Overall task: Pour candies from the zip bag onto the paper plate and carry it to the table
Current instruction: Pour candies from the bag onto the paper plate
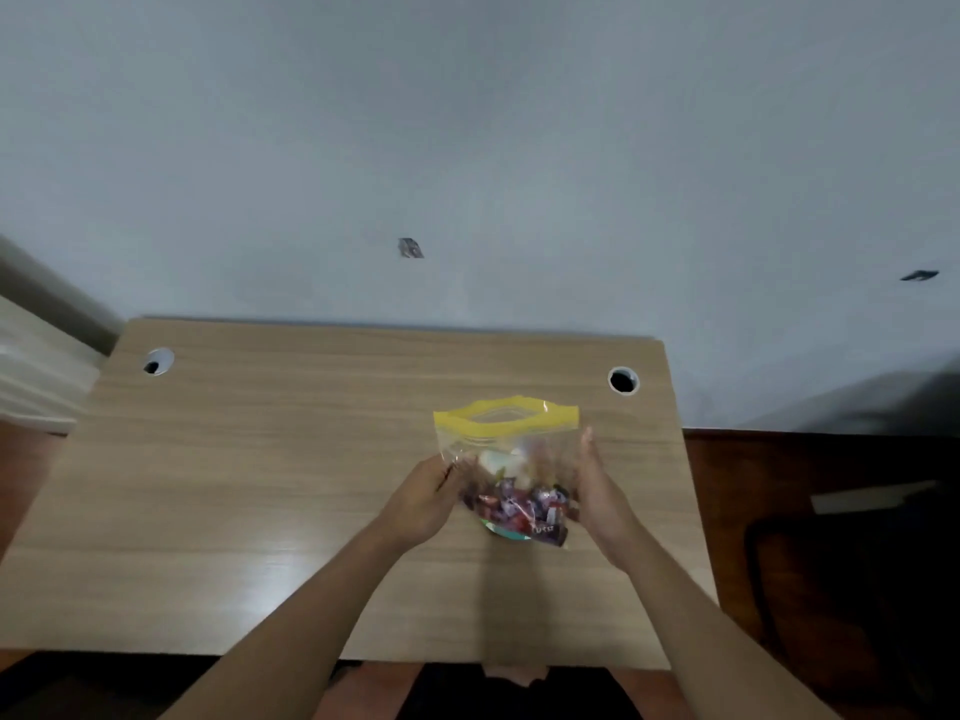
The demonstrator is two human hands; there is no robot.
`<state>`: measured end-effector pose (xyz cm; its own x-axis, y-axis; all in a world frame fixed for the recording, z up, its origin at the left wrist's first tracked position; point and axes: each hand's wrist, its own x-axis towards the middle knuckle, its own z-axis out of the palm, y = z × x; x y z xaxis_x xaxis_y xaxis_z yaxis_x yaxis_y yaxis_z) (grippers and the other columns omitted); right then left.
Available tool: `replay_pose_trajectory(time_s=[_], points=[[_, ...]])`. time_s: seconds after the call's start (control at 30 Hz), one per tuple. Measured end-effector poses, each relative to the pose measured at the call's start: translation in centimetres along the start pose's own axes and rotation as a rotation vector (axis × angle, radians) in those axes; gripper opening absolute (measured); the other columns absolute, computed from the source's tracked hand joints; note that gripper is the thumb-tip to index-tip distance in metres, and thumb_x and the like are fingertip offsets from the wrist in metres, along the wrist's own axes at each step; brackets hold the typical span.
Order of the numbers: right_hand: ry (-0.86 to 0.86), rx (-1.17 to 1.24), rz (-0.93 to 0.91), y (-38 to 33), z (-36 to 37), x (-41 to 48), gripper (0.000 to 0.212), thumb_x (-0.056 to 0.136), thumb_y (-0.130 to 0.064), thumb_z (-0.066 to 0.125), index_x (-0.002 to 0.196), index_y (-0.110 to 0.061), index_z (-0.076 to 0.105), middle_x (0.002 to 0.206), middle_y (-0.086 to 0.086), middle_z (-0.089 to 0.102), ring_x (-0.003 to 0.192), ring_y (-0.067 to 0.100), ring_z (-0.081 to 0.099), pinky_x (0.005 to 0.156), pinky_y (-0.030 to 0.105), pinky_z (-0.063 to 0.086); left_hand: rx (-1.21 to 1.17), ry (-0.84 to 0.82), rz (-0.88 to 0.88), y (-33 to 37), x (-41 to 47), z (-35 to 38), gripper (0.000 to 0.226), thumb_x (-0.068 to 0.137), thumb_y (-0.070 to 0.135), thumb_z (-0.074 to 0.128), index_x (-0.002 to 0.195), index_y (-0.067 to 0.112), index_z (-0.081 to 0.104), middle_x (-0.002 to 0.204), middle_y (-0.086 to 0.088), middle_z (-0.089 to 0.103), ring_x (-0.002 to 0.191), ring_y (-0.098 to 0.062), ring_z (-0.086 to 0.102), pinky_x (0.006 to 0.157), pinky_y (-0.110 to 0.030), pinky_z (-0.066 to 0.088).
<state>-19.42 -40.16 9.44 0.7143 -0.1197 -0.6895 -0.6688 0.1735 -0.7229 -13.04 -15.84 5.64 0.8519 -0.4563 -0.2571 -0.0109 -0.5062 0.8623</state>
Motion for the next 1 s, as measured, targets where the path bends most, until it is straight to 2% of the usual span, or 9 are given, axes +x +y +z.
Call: replay_pose_trajectory(time_s=[0.1,0.2,0.33,0.43,0.6,0.73,0.83,0.9,1.0], points=[[-0.055,-0.048,0.022,2.6,0.2,0.5,0.086,0.083,-0.096,0.032,0.138,-0.042,0.072,0.142,-0.006,0.075,0.13,0.019,0.072,0.113,0.049,0.055,-0.02,0.002,-0.098,-0.5,0.1,1.4,0.047,0.113,0.054,0.033,0.141,0.035,0.065,0.109,0.004,0.081,0.099,-0.006,0.073,0.091,-0.032,0.053],[-0.082,-0.292,-0.068,3.9,0.4,0.8,0.061,0.097,-0.088,0.033,0.148,-0.062,0.052,0.162,-0.014,0.055,0.149,0.014,0.051,0.126,0.049,0.04,-0.125,0.001,-0.2,-0.6,0.2,2.9,0.045,0.114,0.051,0.035,0.141,0.032,0.065,0.092,0.004,0.081,0.086,-0.006,0.075,0.083,-0.028,0.055],[-0.046,-0.372,-0.002,6.2,-0.3,1.1,0.041,0.097,-0.07,0.061,0.13,-0.046,0.065,0.131,-0.014,0.07,0.125,0.011,0.066,0.111,0.039,0.052,-0.36,-0.027,-0.421,-1.2,0.2,5.0,0.038,0.112,0.048,0.047,0.11,0.019,0.07,0.103,0.01,0.078,0.09,-0.008,0.077,0.075,-0.01,0.058],[-0.026,-0.429,0.031,8.2,-1.2,1.8,0.051,0.093,-0.067,0.069,0.133,-0.035,0.069,0.131,-0.006,0.076,0.116,0.01,0.073,0.11,0.038,0.056,-0.389,-0.071,-0.485,-3.0,0.1,6.6,0.051,0.108,0.06,0.046,0.126,0.02,0.072,0.116,0.003,0.081,0.102,-0.015,0.081,0.1,-0.034,0.061],[-0.044,-0.458,0.12,10.0,-1.7,2.6,0.042,0.102,-0.048,0.068,0.133,-0.02,0.072,0.125,0.0,0.078,0.112,0.016,0.075,0.087,0.017,0.052,-0.409,-0.139,-0.631,-2.4,0.3,8.4,0.052,0.103,0.072,0.04,0.142,0.042,0.058,0.109,0.015,0.065,0.095,-0.008,0.061,0.088,-0.031,0.054],[-0.036,-0.508,0.134,11.2,-2.2,3.0,0.033,0.109,-0.026,0.063,0.126,-0.001,0.076,0.117,0.01,0.081,0.108,0.023,0.074,0.069,-0.004,0.043,-0.444,-0.179,-0.771,-2.4,0.0,9.2,0.05,0.093,0.083,0.04,0.115,0.046,0.065,0.091,0.01,0.06,0.087,-0.018,0.06,0.074,-0.034,0.044],[-0.018,-0.516,0.149,11.9,-2.5,3.4,0.028,0.109,-0.027,0.062,0.12,-0.006,0.077,0.108,0.01,0.079,0.098,0.021,0.07,0.061,-0.001,0.041,-0.459,-0.191,-0.787,-3.3,-0.2,9.9,0.052,0.094,0.082,0.042,0.13,0.05,0.062,0.099,0.004,0.072,0.091,-0.022,0.066,0.08,-0.039,0.048],[-0.027,-0.507,0.145,11.9,-2.4,3.2,0.028,0.108,-0.026,0.064,0.131,-0.012,0.073,0.112,0.001,0.074,0.105,0.015,0.067,0.068,0.004,0.045,-0.44,-0.205,-0.782,-3.4,-0.3,10.1,0.049,0.105,0.066,0.043,0.142,0.037,0.059,0.112,-0.01,0.075,0.096,-0.023,0.065,0.079,-0.035,0.049],[-0.048,-0.509,0.158,12.4,-2.6,3.2,0.036,0.108,-0.026,0.063,0.14,-0.009,0.067,0.12,-0.001,0.072,0.112,0.016,0.067,0.084,0.023,0.048,-0.445,-0.204,-0.761,-2.3,-0.7,10.1,0.039,0.113,0.047,0.042,0.132,0.022,0.065,0.105,-0.001,0.074,0.084,-0.012,0.068,0.065,-0.026,0.054]])
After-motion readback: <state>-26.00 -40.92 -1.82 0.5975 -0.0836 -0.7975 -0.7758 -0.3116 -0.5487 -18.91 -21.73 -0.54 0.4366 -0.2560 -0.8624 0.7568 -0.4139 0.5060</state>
